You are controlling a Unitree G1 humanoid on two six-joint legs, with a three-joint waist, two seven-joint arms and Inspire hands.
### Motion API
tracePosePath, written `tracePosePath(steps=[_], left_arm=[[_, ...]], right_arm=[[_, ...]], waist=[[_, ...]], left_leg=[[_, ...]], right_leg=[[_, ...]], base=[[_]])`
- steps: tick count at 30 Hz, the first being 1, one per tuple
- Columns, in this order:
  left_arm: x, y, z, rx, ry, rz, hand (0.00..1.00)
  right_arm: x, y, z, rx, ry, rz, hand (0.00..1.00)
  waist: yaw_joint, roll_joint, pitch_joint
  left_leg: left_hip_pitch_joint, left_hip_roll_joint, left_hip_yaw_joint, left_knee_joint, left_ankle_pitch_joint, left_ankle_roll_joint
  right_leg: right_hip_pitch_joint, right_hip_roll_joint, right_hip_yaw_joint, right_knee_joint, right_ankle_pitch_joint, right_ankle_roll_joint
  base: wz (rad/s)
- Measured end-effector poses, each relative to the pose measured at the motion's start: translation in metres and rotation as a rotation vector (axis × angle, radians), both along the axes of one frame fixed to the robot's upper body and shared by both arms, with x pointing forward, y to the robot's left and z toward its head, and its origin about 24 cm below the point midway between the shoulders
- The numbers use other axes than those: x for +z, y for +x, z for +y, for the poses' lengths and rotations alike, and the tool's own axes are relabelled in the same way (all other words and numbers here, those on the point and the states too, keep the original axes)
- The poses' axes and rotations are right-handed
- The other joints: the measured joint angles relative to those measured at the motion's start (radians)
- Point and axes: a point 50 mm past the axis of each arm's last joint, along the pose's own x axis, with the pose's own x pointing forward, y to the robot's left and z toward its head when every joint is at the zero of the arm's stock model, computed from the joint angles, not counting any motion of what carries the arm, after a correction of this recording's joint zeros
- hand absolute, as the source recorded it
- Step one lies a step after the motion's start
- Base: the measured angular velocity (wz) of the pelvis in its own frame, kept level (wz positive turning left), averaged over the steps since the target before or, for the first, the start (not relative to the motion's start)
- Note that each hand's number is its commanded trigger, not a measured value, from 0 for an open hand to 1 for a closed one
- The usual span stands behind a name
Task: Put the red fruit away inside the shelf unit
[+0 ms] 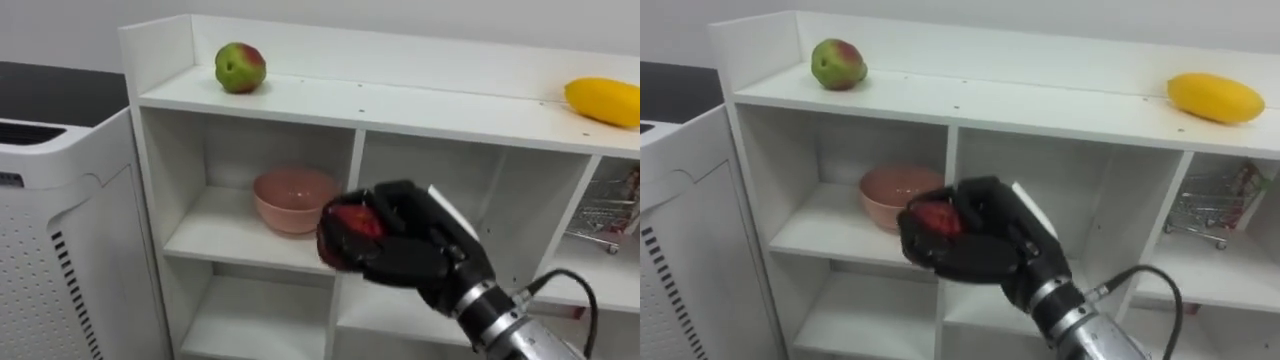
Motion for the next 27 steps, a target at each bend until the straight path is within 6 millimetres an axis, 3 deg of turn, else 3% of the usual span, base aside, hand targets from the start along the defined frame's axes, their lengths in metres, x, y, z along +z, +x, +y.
tracePosePath(steps=[3,8,10,12,17,20,27], left_arm=[[-0.001,0.001,0.001,0.038,-0.002,-0.008,0.0],[0.0,0.016,-0.003,0.098,-0.025,-0.068,0.0],[0.0,0.02,-0.005,0.149,-0.049,-0.086,0.0],[0.001,0.027,-0.007,0.164,-0.066,-0.111,0.0],[0.001,0.035,-0.011,0.169,-0.096,-0.145,0.0],[0.001,0.034,-0.012,0.166,-0.091,-0.135,0.0],[-0.001,0.033,-0.018,0.14,-0.091,-0.12,0.0]], right_arm=[[-0.027,0.005,-0.012,-0.064,-0.016,0.108,1.0],[-0.059,0.01,-0.027,-0.181,0.067,0.26,1.0],[-0.084,0.008,-0.035,-0.245,0.158,0.382,1.0],[-0.095,0.006,-0.039,-0.272,0.179,0.435,1.0],[-0.098,0.012,-0.052,-0.355,0.289,0.481,1.0],[-0.09,0.026,-0.063,-0.437,0.466,0.503,1.0],[-0.088,0.038,-0.078,-0.528,0.673,0.547,1.0]], waist=[[-0.004,0.017,0.0088],[-0.002,0.021,0.0079],[-0.003,0.028,0.012],[-0.003,0.029,0.0134],[0.003,0.044,0.0257],[0.001,0.046,0.0306],[0.03,0.055,0.0388]], left_leg=[[-0.025,0.002,-0.001,0.016,0.0,0.0],[-0.133,0.005,-0.005,0.072,0.002,0.002],[-0.152,0.005,-0.01,0.094,0.002,0.002],[-0.188,0.001,-0.011,0.115,0.002,0.005],[-0.32,-0.015,-0.009,0.208,-0.006,0.02],[-0.433,-0.032,0.0,0.282,-0.016,0.027],[-0.627,-0.032,-0.001,0.407,-0.019,0.025]], right_leg=[[-0.019,-0.002,-0.011,0.018,0.0,0.0],[-0.136,-0.019,-0.015,0.086,-0.005,-0.006],[-0.152,-0.025,-0.019,0.11,-0.007,-0.008],[-0.195,-0.037,-0.016,0.148,-0.018,-0.01],[-0.344,-0.067,-0.003,0.289,-0.051,-0.017],[-0.478,-0.096,0.023,0.398,-0.089,-0.021],[-0.67,-0.112,0.032,0.517,-0.102,-0.035]], base=[[0.01],[0.01],[0.1],[0.03],[0.0],[0.05],[0.03]])
